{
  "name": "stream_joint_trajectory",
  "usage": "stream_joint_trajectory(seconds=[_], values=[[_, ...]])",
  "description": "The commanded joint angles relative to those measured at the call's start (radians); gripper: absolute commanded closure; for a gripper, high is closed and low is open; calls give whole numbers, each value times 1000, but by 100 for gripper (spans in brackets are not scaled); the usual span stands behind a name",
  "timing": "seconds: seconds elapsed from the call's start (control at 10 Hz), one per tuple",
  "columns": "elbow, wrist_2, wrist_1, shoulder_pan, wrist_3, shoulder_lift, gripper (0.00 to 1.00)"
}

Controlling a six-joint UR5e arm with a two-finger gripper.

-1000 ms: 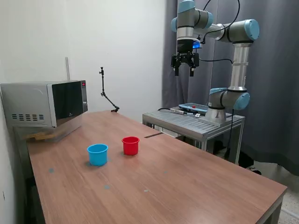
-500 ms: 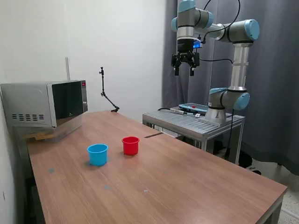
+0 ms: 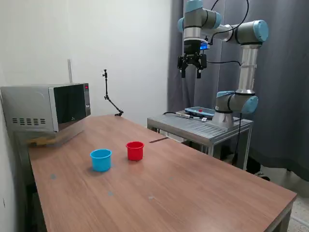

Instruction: Place red objects in the red bin, and blue objects in the blue bin.

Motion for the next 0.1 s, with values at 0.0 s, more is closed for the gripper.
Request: stream_joint_trajectory(seconds=[0.0], values=[[1, 0, 0, 0, 0, -1, 0]])
